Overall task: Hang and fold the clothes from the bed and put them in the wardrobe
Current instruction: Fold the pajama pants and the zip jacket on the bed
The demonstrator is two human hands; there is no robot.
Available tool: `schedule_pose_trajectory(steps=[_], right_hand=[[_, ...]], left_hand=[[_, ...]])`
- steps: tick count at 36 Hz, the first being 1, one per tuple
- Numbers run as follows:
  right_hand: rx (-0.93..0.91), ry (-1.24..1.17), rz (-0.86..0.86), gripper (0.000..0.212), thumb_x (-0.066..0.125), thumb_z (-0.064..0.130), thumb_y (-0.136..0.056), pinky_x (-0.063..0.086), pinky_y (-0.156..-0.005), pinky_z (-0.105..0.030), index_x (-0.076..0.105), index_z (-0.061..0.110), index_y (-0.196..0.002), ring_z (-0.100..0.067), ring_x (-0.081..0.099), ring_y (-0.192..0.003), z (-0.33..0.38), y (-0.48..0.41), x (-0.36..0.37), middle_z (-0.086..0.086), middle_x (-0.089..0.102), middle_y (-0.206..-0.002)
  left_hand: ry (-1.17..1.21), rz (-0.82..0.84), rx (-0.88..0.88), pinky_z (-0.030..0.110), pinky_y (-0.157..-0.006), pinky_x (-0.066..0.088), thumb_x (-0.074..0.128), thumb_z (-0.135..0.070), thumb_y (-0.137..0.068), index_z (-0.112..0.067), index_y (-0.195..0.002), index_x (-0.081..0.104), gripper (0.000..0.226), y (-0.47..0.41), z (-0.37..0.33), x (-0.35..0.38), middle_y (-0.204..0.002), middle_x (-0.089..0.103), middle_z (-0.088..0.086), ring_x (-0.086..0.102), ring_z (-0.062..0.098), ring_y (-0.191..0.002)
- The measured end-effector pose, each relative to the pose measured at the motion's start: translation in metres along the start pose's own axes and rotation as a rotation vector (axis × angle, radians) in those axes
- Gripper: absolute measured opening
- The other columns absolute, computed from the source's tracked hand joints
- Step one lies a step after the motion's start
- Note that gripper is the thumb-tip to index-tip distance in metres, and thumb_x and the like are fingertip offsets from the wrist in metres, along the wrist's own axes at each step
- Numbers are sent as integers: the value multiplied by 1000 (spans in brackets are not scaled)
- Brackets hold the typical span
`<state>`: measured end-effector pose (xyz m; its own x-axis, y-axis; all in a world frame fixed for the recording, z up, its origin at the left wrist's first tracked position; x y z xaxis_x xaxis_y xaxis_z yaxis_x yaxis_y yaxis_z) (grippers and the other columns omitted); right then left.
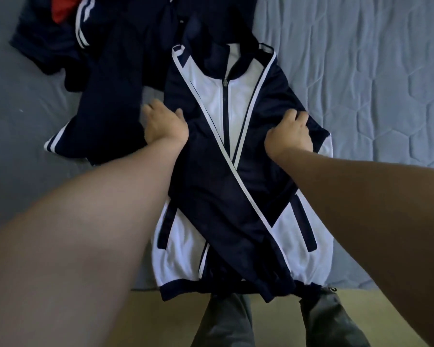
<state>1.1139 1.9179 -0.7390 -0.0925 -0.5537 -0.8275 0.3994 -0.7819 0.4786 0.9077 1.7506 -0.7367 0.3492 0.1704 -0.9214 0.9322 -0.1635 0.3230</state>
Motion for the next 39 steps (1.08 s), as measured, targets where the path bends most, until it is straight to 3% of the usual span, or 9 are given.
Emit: schedule_pose_trajectory(steps=[6, 10, 12, 15, 18, 22, 26, 33, 39], right_hand=[[45, -257, -69, 45, 41, 27, -103, 37, -78, -36, 35, 7, -142, -32, 55, -114, 28, -66, -5, -12, 31, -150], [14, -341, -69, 50, 42, 39, -103, 35, -80, -34, 37, 11, -144, -31, 54, -118, 45, -96, -5, -9, 37, -148], [23, -371, -50, 52, 43, 43, -103, 35, -82, -31, 39, 11, -143, -30, 54, -120, 53, -110, -6, -11, 42, -146], [77, -430, 7, 40, 47, 41, -101, 50, -85, -34, 50, 14, -130, -30, 62, -108, 57, -125, -7, -12, 57, -131], [118, -594, 63, 13, 51, 31, -98, 62, -71, -41, 56, 19, -100, -29, 72, -84, 56, -137, -11, -12, 70, -105], [140, -721, 5, 11, 56, 25, -97, 62, -77, -46, 47, 19, -100, -31, 70, -95, 58, -149, -27, -8, 62, -109], [122, -714, 10, 11, 55, 23, -97, 59, -86, -47, 44, 20, -99, -30, 68, -98, 59, -150, -28, -10, 62, -112], [103, -701, -49, 8, 48, 25, -99, 59, -84, -46, 45, 20, -105, -28, 69, -97, 58, -152, -46, -9, 65, -110], [58, -703, -45, 4, 47, 25, -95, 61, -80, -46, 48, 28, -98, -26, 70, -90, 55, -141, -46, -6, 67, -102]], left_hand=[[40, -16, 50, 52, -95, 49, 43, -63, -94, -11, -136, 44, 67, -59, -34, 2, -139, 49, 10, 54, 35, -121], [72, -98, 53, 37, -75, 41, 43, -64, -95, -13, -126, 52, 61, -80, -43, -2, -129, 56, 7, 60, 30, -111], [71, -127, 104, 34, -72, 38, 46, -60, -95, -17, -117, 56, 50, -90, -45, -5, -119, 61, 4, 61, 26, -101], [95, -108, 153, 31, -69, 39, 51, -45, -98, -18, -105, 59, 29, -102, -47, -9, -99, 62, -2, 57, 21, -84], [104, -130, 156, 28, -69, 41, 51, -37, -99, -18, -101, 61, 21, -113, -47, -15, -95, 61, -3, 55, 18, -80], [247, -141, 120, 38, -74, 59, 50, -30, -100, -18, -96, 58, 15, -127, -51, -21, -97, 66, 3, 69, 25, -79], [336, -103, 96, 45, -71, 61, 45, -25, -98, -23, -87, 50, 13, -124, -56, -21, -91, 68, 9, 71, 31, -77], [427, -87, 32, 46, -75, 61, 38, -19, -98, -25, -86, 54, 20, -119, -56, -28, -98, 70, 10, 72, 33, -86], [427, -51, 48, 40, -77, 61, 41, -23, -100, -26, -84, 54, 20, -110, -57, -35, -96, 72, 9, 72, 27, -84]])
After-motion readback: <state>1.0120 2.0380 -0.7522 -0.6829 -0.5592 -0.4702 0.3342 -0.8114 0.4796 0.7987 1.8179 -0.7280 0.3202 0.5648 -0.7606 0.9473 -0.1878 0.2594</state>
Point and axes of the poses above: each hand's wrist, its own y-axis away from the middle knuckle, its own x-axis out of the palm, z = x × y, the point moved 3 cm from there along -y, towards the middle knuckle
